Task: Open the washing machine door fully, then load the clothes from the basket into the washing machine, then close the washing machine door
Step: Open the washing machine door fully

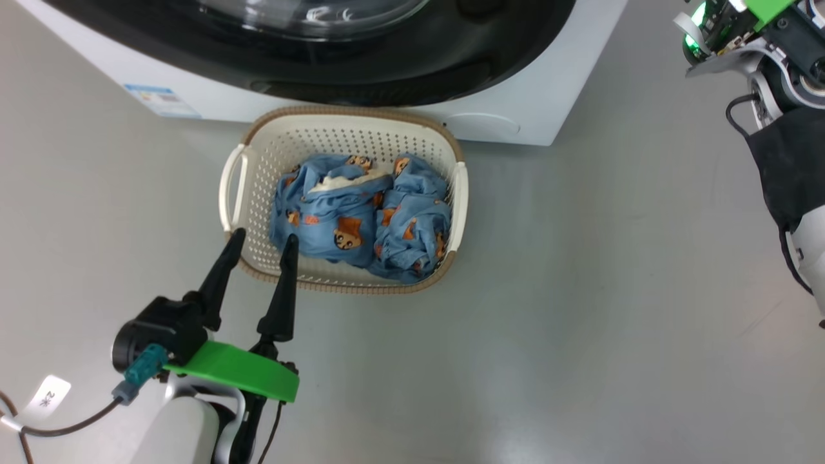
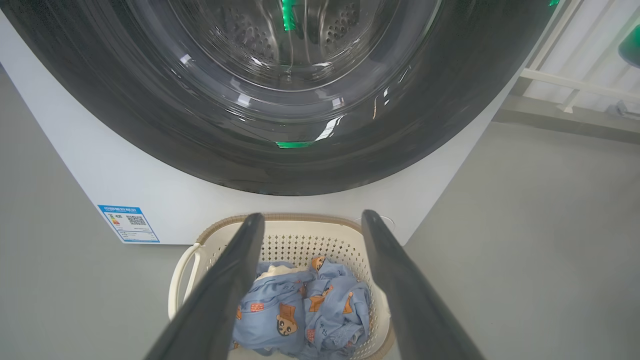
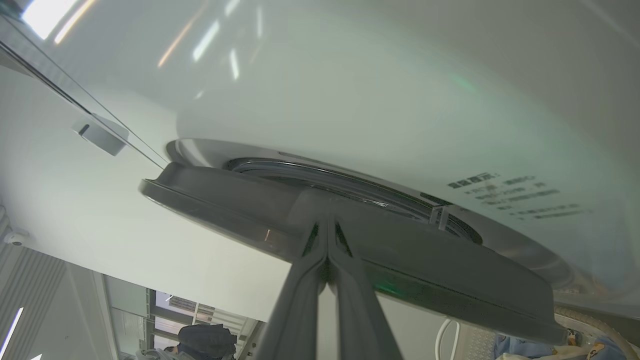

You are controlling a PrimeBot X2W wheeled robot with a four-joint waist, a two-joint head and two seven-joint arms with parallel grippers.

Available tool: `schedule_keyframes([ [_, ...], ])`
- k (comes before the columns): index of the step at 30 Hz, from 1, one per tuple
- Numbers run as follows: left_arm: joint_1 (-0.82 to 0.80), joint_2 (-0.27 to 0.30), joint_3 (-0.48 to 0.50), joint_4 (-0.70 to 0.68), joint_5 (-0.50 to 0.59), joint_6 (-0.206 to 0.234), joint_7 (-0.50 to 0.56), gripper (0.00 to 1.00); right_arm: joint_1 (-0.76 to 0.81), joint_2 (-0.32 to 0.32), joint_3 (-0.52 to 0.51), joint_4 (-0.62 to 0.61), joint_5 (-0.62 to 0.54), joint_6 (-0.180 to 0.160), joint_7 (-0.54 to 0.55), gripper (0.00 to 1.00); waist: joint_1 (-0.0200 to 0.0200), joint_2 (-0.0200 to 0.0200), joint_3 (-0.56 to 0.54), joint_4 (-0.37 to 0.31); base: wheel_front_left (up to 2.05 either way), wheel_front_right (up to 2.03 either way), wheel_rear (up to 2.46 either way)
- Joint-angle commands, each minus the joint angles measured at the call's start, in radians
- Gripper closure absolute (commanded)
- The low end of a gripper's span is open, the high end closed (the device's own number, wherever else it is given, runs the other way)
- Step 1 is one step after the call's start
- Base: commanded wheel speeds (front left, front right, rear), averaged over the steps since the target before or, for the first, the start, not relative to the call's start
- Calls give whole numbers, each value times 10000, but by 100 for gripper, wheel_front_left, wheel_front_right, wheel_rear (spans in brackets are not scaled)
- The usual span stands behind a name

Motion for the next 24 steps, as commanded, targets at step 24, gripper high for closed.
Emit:
schedule_keyframes([
  [24, -342, 59, -83, -132, -286, -25, -63, 0, -525, 444, 160, 151, -805, 16, 586, 100, 0, 0, 331, 640, 0, 0, 0],
])
